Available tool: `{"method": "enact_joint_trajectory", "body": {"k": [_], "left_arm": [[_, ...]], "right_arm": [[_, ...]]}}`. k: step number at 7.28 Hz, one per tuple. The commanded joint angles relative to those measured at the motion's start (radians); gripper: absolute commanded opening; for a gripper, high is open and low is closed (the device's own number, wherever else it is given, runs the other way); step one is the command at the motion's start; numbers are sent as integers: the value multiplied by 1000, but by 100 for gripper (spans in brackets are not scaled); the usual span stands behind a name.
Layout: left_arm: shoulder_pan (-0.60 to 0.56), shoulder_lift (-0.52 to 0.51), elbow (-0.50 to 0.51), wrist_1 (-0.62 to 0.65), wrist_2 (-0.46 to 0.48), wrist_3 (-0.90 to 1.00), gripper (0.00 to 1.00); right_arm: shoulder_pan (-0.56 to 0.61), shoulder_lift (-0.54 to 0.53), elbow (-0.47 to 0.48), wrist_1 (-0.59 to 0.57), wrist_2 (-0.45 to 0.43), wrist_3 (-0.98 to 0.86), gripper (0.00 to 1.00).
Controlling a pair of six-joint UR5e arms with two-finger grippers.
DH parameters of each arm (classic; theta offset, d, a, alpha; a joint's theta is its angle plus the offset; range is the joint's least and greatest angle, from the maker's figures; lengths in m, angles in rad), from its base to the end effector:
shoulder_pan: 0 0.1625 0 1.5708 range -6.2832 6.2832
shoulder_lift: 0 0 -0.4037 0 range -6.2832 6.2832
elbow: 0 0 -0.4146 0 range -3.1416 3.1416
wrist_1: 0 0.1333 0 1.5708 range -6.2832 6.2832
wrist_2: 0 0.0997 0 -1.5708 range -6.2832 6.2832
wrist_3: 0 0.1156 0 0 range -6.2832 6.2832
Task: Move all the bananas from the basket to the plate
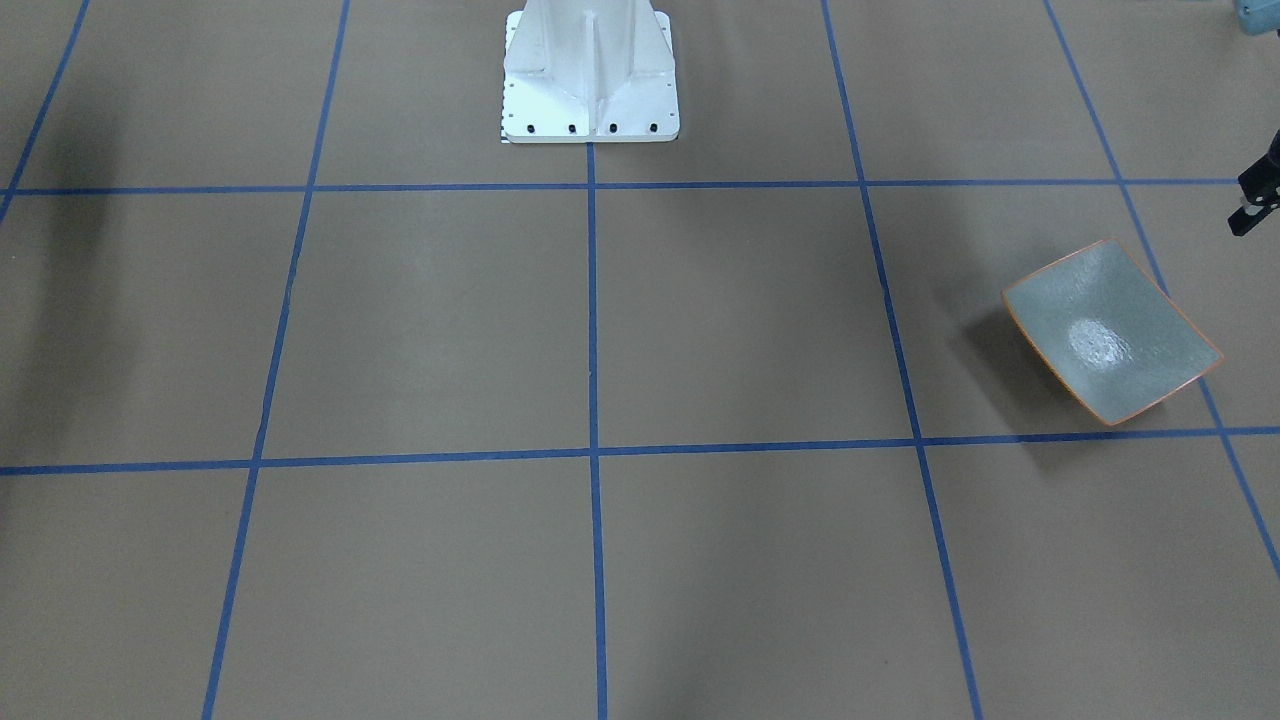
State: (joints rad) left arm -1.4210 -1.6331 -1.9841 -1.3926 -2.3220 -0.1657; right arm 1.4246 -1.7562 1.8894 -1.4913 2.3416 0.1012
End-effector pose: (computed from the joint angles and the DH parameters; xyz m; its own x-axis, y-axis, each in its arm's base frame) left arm 0.0229 -0.5162 0.4271 0.7069 0.1467 -0.6919 -0.0265 0.9831 0.1814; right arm -0.0136 -0.4543 0.5642 0.6991 -0.1510 0.6989 0.0721 0.9873 0.1412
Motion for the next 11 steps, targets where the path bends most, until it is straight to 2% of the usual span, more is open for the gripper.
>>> {"method": "enact_joint_trajectory", "body": {"k": [1,3,4,6,8,10,11], "left_arm": [[1,1,14,1,9,-1,100],[1,15,13,-11,-4,-2,100],[1,15,8,-11,-4,-2,100],[2,15,13,-13,-2,-2,100],[4,13,10,-13,0,-3,100],[4,13,10,-11,0,-3,100],[4,13,7,-11,-2,-3,100]], "right_arm": [[5,-5,-1,0,-4,6,100],[5,-9,13,8,-7,23,100],[13,-15,-10,3,-7,26,100],[118,-2,-120,8,-7,3,100],[210,12,-235,6,-50,-127,100],[284,44,-356,8,-47,-178,98],[299,41,-422,91,-47,-182,98]]}}
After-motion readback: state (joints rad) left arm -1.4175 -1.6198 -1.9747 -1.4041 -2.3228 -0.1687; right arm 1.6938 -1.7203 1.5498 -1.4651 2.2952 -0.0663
